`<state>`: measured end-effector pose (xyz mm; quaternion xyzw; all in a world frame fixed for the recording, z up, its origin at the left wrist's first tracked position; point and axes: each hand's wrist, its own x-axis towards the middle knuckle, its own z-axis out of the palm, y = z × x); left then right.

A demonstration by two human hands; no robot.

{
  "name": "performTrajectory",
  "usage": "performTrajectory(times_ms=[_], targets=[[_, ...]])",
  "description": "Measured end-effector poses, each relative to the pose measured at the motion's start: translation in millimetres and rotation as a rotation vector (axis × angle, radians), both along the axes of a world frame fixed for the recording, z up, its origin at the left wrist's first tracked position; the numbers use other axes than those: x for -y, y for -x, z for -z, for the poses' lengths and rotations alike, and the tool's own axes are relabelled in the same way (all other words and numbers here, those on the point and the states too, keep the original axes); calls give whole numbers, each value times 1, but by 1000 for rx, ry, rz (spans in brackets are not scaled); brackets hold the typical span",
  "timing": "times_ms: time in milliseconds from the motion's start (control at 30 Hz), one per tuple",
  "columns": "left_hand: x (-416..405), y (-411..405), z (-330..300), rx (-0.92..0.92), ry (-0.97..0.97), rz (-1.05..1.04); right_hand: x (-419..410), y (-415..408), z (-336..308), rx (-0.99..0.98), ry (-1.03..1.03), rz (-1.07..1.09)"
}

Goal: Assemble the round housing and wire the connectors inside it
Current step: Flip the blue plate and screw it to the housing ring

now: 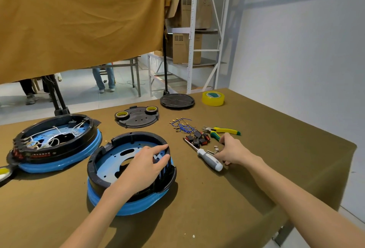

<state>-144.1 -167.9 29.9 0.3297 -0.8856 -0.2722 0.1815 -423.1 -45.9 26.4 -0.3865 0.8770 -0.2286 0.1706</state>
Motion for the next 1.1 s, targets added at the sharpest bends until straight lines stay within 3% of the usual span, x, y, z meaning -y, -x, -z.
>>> performTrajectory(times_ms=[433, 733, 933, 1033, 1100], targets=[[3, 1, 3, -4, -19, 8, 7, 15, 13, -164, 84, -155], [5, 1, 5, -13, -33, 12, 3, 22, 18, -210, 170, -112], [2, 1, 2, -7, -54, 13, 1, 2, 5, -221, 404, -55], [3, 0, 2, -2, -45, 12, 8, -22, -8, -245, 482, -108], [3, 0, 2, -3, -36, 13, 13, -39, -17, -155, 538, -178]])
